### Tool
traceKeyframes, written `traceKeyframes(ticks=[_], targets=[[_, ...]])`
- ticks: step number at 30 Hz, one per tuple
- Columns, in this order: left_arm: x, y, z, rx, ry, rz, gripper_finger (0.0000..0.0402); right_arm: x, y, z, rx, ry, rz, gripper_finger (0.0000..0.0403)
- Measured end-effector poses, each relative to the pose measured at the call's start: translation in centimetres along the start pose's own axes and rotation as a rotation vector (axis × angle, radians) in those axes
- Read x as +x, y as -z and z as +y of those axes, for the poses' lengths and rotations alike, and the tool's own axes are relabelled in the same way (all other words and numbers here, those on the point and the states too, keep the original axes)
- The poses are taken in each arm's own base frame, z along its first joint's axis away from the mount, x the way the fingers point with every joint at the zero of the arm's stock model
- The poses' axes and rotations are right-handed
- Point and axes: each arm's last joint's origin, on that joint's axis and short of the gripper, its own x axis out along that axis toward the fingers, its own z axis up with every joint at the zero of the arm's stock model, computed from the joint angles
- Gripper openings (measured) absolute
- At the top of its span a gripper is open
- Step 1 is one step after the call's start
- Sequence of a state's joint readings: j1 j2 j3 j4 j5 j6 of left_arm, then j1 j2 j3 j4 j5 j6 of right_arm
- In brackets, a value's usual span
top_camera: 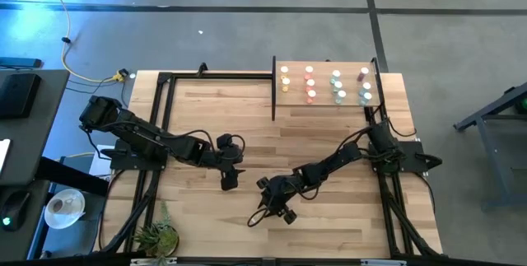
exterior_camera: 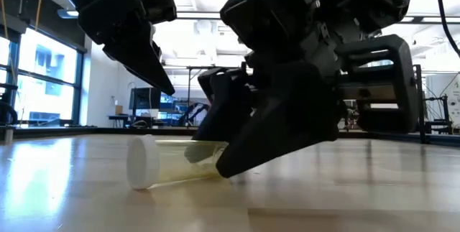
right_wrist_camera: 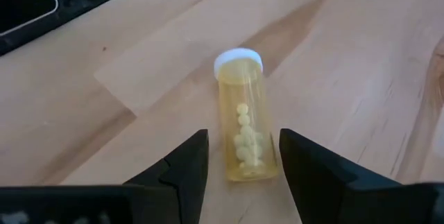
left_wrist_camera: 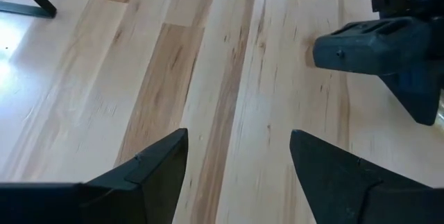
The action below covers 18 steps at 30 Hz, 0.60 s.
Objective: Pick and place medicine bottles onto shelf by color
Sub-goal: Put the yellow pill bottle on the shelf aligned with the other yellow pill bottles
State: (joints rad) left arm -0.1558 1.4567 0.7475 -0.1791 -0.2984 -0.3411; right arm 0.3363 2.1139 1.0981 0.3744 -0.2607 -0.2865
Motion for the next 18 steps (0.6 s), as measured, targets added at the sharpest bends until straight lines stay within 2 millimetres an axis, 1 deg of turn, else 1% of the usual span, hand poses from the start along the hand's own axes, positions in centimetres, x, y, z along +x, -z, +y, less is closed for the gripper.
traceKeyframes(ticks=[3,5,9,13,15,18], targets=[[0.0,0.0,0.0,0.000,0.001,0.000,0.0245,0.0,0.0,0.0,0.020,0.000,0.003,0.0168],[0.0,0.0,0.0,0.000,0.001,0.000,0.0245,0.0,0.2,0.0,0.028,-0.003,0.017,0.0160],[0.0,0.0,0.0,0.005,0.000,0.003,0.0243,0.0,0.2,0.2,0.030,-0.011,0.027,0.0120],[0.1,0.0,0.2,0.051,-0.003,0.006,0.0245,0.0,0.2,0.2,0.026,-0.019,0.025,0.0080],[0.1,-0.1,0.4,0.053,0.001,0.009,0.0245,-0.1,0.1,0.2,0.027,-0.019,0.026,0.0073],[0.3,-0.3,1.1,0.056,0.015,0.019,0.0245,-0.4,-0.2,0.2,0.034,-0.011,0.028,0.0078]])
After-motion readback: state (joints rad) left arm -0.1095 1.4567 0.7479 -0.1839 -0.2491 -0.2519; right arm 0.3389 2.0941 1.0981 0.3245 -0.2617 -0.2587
